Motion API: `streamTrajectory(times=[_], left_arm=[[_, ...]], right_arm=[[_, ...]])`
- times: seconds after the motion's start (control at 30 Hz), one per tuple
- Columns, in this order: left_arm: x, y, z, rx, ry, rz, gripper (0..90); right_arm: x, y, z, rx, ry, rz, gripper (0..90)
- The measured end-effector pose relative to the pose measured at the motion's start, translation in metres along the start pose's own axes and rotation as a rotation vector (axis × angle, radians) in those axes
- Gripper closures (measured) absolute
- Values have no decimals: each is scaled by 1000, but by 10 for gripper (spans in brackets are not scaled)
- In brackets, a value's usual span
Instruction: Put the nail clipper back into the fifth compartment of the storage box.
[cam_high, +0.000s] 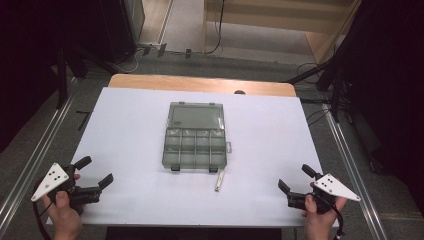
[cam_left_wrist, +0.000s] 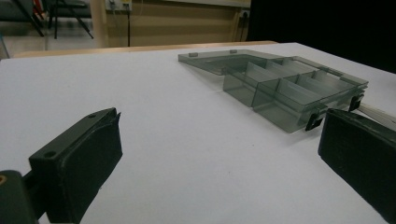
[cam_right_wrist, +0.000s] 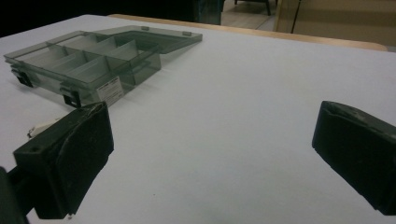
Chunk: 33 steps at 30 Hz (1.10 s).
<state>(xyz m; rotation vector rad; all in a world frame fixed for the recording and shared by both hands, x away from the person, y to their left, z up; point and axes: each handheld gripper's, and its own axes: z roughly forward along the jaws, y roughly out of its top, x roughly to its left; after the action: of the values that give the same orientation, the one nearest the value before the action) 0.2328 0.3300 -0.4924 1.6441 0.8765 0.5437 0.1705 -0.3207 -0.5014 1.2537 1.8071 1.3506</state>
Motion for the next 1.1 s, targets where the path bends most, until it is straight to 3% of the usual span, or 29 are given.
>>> streamTrajectory(times=[0.3, 0.37, 0.57, 0.67, 0.7, 0.77, 0.8, 0.83, 0.87, 0.9, 1.1], left_arm=[[-2, -1, 1, 3, 2, 3, 0], [-2, -2, 1, 4, 1, 0, 0], [-2, -3, 2, 6, -1, 1, 0], [-2, -3, 2, 8, 0, 4, 0], [-3, -3, 2, 8, 0, 4, 0], [-3, -3, 2, 10, -6, 4, 0], [-3, -3, 2, 10, -6, 4, 0], [-3, -3, 2, 10, -6, 6, 0], [-3, -3, 2, 10, -6, 5, 0], [-3, -3, 3, 10, -7, 5, 0], [-3, -3, 3, 11, -11, 7, 0]], right_arm=[[9, 7, 4, 14, 39, 0, 0], [18, 13, 7, 26, 48, -28, 0], [37, 26, 13, 36, 66, -74, 146], [41, 32, 16, 41, 93, -69, 176], [45, 35, 19, 42, 110, -73, 292], [51, 39, 22, 51, 129, -81, 402], [51, 39, 22, 51, 129, -81, 402], [58, 42, 24, 42, 127, -114, 516], [58, 42, 24, 42, 127, -114, 516], [62, 45, 27, 49, 133, -115, 608], [72, 54, 34, 81, 232, -167, 824]])
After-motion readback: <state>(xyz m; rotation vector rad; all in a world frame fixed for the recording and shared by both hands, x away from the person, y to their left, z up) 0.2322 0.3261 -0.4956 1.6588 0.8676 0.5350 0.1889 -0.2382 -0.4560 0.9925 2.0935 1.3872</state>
